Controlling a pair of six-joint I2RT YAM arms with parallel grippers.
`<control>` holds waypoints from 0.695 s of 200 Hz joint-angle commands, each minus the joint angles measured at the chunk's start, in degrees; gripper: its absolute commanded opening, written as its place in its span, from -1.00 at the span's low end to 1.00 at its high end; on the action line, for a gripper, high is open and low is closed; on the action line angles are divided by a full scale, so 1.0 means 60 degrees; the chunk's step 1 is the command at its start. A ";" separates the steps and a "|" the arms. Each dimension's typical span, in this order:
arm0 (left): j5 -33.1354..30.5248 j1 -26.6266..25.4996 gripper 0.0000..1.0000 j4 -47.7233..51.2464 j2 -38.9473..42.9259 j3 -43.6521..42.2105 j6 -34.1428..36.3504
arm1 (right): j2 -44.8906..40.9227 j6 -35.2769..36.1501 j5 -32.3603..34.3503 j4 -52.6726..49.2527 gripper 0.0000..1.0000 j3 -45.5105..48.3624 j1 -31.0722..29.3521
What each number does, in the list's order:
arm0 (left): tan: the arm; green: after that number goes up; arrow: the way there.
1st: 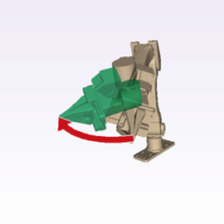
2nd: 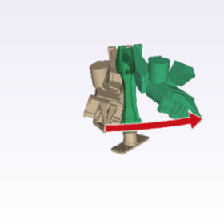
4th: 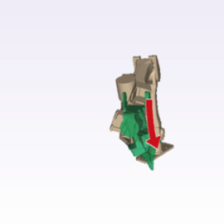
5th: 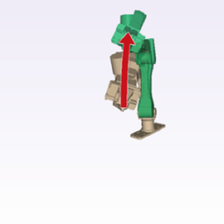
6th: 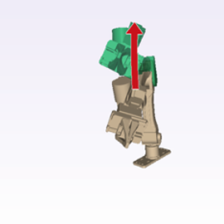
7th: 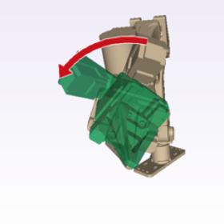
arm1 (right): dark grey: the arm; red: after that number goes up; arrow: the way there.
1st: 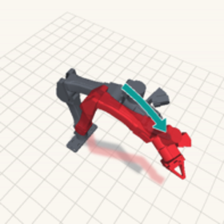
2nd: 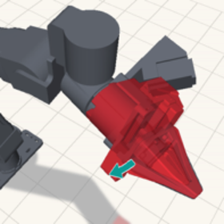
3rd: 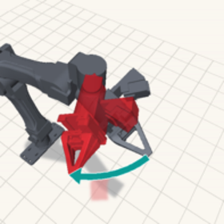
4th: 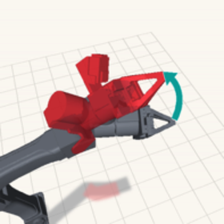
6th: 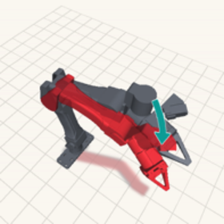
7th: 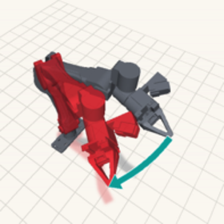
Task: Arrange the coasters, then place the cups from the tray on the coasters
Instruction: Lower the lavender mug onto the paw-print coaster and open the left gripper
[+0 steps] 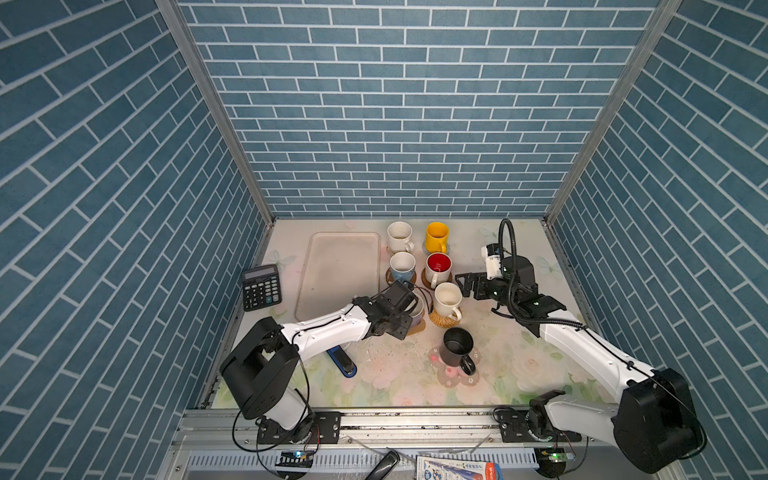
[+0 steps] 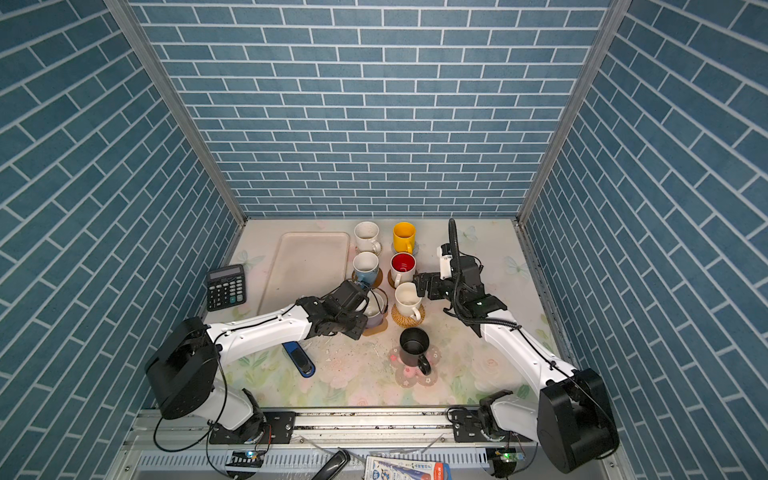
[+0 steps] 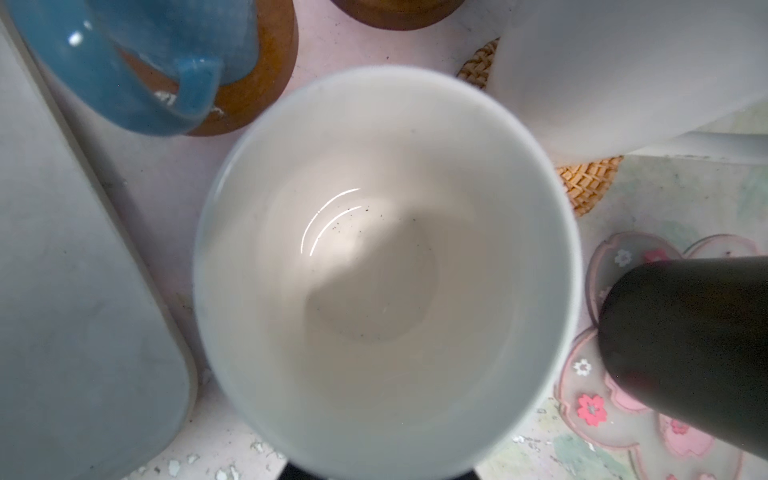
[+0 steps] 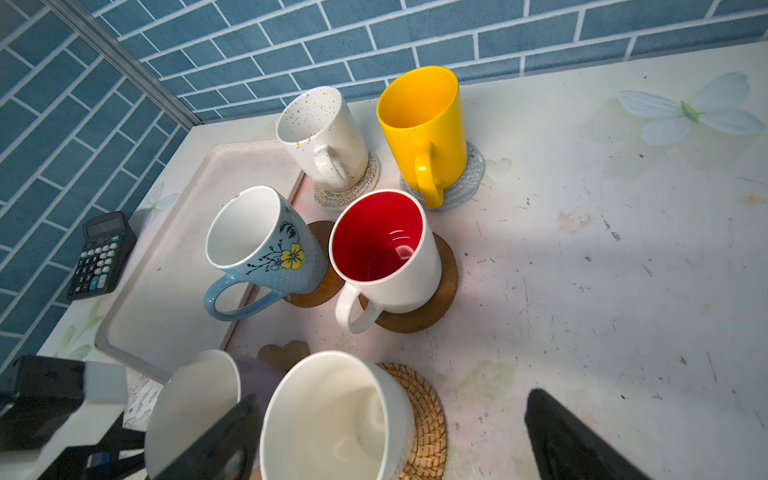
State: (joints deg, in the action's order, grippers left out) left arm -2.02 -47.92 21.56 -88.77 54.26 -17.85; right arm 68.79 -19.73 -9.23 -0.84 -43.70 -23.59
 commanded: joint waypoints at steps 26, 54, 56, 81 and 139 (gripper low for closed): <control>-0.0566 -0.0029 0.56 0.0259 0.0453 0.0561 -0.0059 | -0.0427 -0.0144 0.0108 -0.0169 0.97 -0.0037 0.0064; -0.1023 -0.0022 0.99 0.0668 0.1092 0.0860 -0.0088 | -0.0730 -0.0082 0.0226 -0.0469 0.97 -0.0241 0.0106; -0.1054 -0.0025 0.99 0.0705 0.1163 0.0896 -0.0098 | -0.0758 -0.0082 0.0240 -0.0488 0.97 -0.0244 0.0108; -0.1700 -0.0029 0.99 0.1213 0.1872 0.1312 -0.0123 | -0.1072 -0.0067 0.0529 -0.0762 0.97 -0.0331 0.0160; -0.4962 0.0378 0.99 0.2864 0.3727 0.1635 -0.1395 | -0.2317 -0.0166 0.3237 -0.0772 0.97 0.0271 0.0281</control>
State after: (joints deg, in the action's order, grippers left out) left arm -20.95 -47.48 31.57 -69.73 63.88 -21.58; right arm 58.50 -19.70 -0.43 -6.04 -43.70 -22.46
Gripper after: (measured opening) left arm 0.994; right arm 0.987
